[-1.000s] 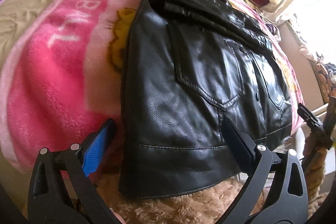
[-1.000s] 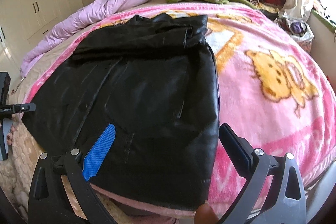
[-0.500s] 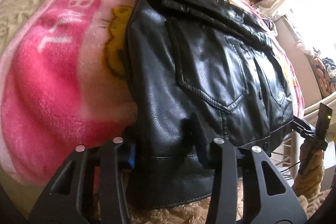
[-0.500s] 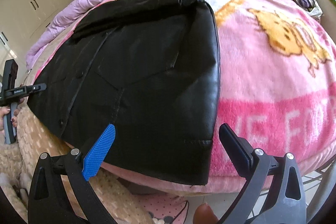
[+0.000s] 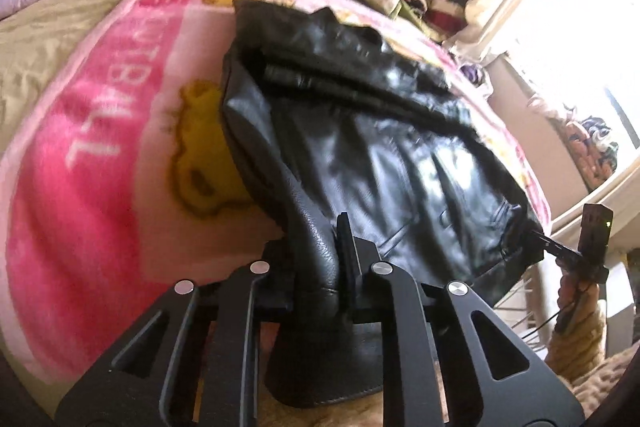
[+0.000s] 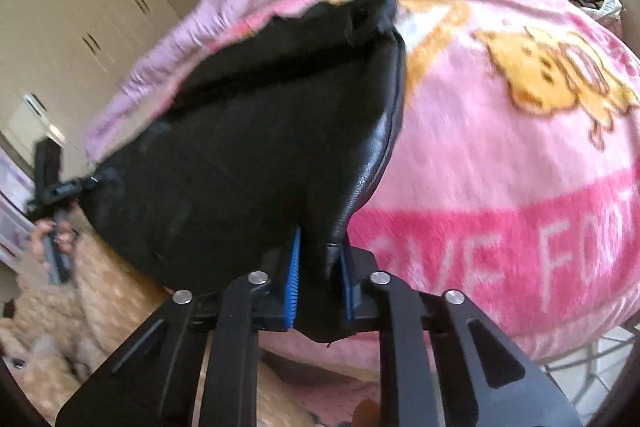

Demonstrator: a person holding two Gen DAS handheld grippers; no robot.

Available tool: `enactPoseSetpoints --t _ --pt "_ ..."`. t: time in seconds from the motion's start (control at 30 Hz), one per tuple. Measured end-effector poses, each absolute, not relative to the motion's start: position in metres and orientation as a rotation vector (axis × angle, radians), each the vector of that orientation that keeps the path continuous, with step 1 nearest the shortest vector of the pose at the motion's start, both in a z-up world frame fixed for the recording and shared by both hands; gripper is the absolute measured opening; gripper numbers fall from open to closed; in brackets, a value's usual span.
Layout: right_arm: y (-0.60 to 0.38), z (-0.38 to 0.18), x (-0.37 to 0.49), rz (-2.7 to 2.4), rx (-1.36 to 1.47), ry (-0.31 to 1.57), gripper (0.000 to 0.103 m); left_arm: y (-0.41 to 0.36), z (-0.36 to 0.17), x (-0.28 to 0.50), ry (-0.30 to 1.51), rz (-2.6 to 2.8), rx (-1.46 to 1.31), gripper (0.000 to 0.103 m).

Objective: Fold large clothes

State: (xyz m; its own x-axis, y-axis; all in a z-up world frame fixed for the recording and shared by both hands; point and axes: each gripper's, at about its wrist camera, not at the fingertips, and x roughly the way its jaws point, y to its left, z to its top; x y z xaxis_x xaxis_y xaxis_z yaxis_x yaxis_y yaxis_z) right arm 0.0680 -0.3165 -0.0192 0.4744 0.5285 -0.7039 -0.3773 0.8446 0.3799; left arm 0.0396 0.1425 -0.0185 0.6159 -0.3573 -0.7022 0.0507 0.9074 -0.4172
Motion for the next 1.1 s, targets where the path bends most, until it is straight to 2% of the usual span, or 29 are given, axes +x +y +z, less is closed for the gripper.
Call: enactPoseSetpoints --t 0.13,0.6,1.1 --pt "-0.323 0.006 0.069 0.610 0.255 0.826 0.010 0.143 -0.001 0.047 0.834 -0.253 -0.404 0.008" --pt "-0.338 0.065 0.124 0.648 0.469 0.613 0.009 0.178 0.049 0.079 0.686 -0.204 -0.562 0.009" --pt "-0.320 0.095 0.205 0.598 0.491 0.574 0.009 0.184 0.068 0.134 0.619 -0.097 -0.640 0.011"
